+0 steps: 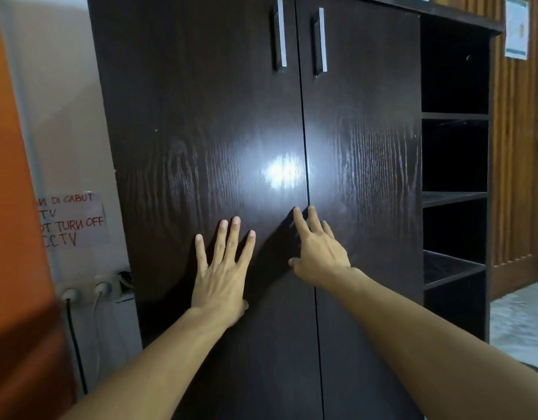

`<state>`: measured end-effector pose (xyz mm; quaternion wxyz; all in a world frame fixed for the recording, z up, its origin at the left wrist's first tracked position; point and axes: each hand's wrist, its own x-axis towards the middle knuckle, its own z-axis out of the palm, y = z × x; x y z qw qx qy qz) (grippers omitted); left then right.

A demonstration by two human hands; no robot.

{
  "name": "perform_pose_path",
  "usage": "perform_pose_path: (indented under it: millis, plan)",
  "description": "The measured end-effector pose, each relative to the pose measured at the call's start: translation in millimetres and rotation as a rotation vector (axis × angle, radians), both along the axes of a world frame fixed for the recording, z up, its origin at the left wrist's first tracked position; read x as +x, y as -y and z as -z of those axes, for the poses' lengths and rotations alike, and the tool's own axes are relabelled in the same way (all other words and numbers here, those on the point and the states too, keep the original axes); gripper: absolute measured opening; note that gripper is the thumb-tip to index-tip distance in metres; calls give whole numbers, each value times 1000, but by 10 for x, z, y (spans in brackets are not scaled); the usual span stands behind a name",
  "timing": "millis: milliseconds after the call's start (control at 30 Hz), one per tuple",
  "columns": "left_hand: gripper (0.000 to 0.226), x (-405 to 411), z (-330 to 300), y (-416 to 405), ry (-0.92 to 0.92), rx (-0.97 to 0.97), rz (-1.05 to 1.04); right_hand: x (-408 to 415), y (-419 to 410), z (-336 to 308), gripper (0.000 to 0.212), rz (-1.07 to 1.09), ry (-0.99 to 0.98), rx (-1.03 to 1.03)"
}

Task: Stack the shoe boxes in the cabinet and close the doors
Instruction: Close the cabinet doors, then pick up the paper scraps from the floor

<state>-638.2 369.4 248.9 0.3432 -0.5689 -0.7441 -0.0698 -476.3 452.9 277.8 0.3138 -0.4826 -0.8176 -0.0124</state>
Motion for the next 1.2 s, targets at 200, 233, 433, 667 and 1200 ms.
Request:
perform_pose_path:
  millis: [200,233,433,667,1200]
  plan:
    - [133,-12,28,-44,-65,9,-27,-42,-153,146,110,-27,16,-17]
    - [133,-9,33,-53,-68,9,-34,-33,-160,141,111,-20,39,-17]
    - [131,113,51,-78,-5,9,-48,185,-182,85,109,-105,140,-35]
    - [102,477,312,-90,22,-113,132,627,-97,288,100,-110,256,-136]
    - [92,1430,1389,-310,572,-852,377,2200,-51,1691,80,162,295,-562]
